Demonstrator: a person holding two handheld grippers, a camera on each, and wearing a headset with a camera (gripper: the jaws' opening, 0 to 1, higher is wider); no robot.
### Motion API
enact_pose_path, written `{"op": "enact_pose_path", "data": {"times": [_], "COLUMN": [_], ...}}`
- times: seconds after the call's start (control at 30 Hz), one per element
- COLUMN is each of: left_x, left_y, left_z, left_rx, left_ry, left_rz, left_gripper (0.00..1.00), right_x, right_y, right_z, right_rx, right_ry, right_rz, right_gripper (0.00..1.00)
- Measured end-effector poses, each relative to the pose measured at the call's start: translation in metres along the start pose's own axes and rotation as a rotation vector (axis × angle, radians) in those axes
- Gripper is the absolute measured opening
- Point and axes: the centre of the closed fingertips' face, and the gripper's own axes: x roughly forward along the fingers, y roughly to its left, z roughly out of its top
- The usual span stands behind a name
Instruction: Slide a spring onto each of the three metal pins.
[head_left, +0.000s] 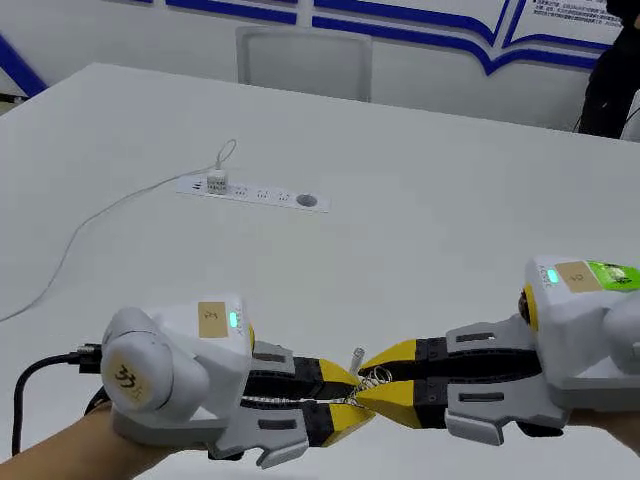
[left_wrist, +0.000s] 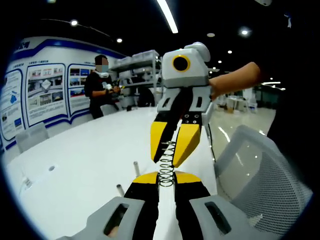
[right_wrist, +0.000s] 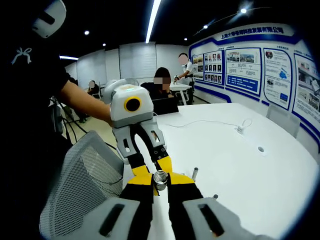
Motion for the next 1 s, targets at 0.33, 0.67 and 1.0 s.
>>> {"op": "enact_pose_path", "data": {"times": [0.33, 0.67, 1.0], "left_x": [-0.001, -0.014, -0.036], "left_y": [0.007, 0.026, 0.052], "left_z": [-0.009, -0.003, -0.008], "left_rx": [-0.008, -0.050, -0.084], "left_ry": [0.037, -0.008, -0.014], "left_rz": [0.067, 0.143, 0.280], "left_gripper": [0.12, 0.26, 0.61], "right_x": [0.005, -0.007, -0.024], "right_y": [-0.004, -0.024, -0.053], "right_z": [0.000, 0.002, -0.005], "right_rx": [0.002, 0.002, 0.024], "right_ry": [0.018, 0.015, 0.040], "right_rz": [-0.040, -0.114, -0.207], "right_gripper": [0.10, 0.11, 0.11]}}
